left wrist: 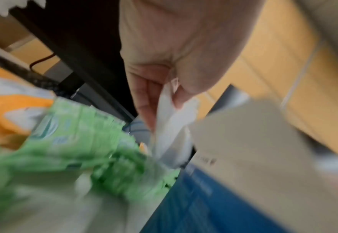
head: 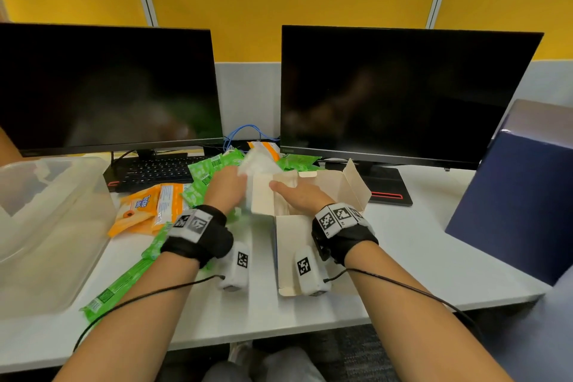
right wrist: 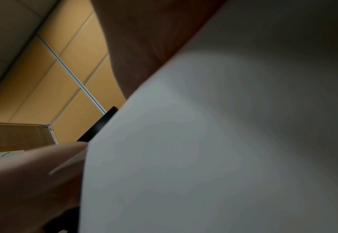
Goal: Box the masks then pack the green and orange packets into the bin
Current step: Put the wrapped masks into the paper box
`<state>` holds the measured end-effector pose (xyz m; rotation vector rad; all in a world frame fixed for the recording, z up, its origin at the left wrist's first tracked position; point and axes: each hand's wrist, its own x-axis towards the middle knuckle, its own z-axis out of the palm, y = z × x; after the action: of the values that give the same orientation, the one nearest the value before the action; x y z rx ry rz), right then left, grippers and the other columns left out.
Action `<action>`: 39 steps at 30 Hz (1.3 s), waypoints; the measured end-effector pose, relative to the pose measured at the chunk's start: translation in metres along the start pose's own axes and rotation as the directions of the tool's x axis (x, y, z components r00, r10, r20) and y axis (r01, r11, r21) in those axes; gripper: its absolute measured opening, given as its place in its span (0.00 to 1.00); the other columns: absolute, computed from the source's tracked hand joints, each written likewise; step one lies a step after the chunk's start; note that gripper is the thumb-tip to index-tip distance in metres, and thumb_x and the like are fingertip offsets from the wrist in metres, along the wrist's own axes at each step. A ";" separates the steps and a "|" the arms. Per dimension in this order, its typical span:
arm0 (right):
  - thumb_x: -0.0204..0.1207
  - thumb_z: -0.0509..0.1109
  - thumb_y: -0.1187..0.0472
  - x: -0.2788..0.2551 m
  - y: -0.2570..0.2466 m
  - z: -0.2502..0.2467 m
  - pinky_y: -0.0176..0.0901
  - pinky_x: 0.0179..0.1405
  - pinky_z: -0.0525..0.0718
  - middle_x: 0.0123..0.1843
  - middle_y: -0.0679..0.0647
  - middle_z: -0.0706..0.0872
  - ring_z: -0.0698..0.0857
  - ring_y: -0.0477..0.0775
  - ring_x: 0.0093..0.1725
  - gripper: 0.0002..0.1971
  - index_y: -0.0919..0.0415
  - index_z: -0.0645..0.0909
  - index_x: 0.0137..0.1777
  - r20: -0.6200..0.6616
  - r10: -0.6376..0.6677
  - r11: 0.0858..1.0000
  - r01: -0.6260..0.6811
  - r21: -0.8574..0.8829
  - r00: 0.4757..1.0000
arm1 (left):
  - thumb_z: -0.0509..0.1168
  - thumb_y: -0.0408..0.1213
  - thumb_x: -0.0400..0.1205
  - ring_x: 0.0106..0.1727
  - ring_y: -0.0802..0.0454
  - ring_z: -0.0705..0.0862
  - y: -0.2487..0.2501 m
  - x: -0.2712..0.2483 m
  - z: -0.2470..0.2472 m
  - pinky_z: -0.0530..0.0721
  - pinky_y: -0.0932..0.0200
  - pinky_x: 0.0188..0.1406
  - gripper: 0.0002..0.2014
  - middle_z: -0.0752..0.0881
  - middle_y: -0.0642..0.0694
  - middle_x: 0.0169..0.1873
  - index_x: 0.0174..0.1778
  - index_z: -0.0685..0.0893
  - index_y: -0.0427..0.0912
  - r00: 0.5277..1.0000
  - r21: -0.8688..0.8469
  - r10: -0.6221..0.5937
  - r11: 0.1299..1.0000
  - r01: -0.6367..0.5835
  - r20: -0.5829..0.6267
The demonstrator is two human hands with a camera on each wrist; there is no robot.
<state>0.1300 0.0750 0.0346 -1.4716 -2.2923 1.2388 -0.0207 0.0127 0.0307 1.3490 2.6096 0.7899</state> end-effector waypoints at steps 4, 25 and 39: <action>0.78 0.57 0.33 -0.003 -0.001 -0.003 0.52 0.75 0.65 0.82 0.59 0.65 0.67 0.60 0.79 0.41 0.60 0.59 0.82 0.027 0.000 1.000 0.001 -0.020 1.000 | 0.57 0.36 0.86 0.54 0.44 0.78 0.012 -0.011 -0.049 0.70 0.63 0.46 0.15 0.81 0.39 0.55 0.62 0.76 0.28 0.885 -0.573 -0.170 0.810 -0.125 -0.434; 0.85 0.58 0.61 -0.007 0.012 -0.025 0.50 0.50 0.79 0.64 0.66 0.81 0.82 0.61 0.53 0.16 0.67 0.73 0.70 -0.024 0.125 0.732 -0.076 0.677 0.992 | 0.52 0.51 0.84 0.69 0.39 0.77 0.064 -0.030 0.027 0.73 0.48 0.70 0.27 0.79 0.37 0.68 0.72 0.73 0.33 0.981 -0.637 0.170 0.768 -0.074 0.091; 0.65 0.73 0.56 -0.004 0.020 -0.023 0.57 0.51 0.88 0.55 0.54 0.86 0.88 0.57 0.53 0.27 0.50 0.74 0.67 -0.320 0.042 0.565 0.242 0.789 0.946 | 0.61 0.63 0.78 0.59 0.44 0.81 0.057 -0.033 0.044 0.77 0.46 0.63 0.30 0.84 0.44 0.56 0.65 0.78 0.41 0.939 -0.174 0.331 0.934 -0.312 0.096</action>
<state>0.1574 0.0881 0.0362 -1.0275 -1.2232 1.5795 0.0551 0.0319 0.0157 1.7413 2.2092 0.8969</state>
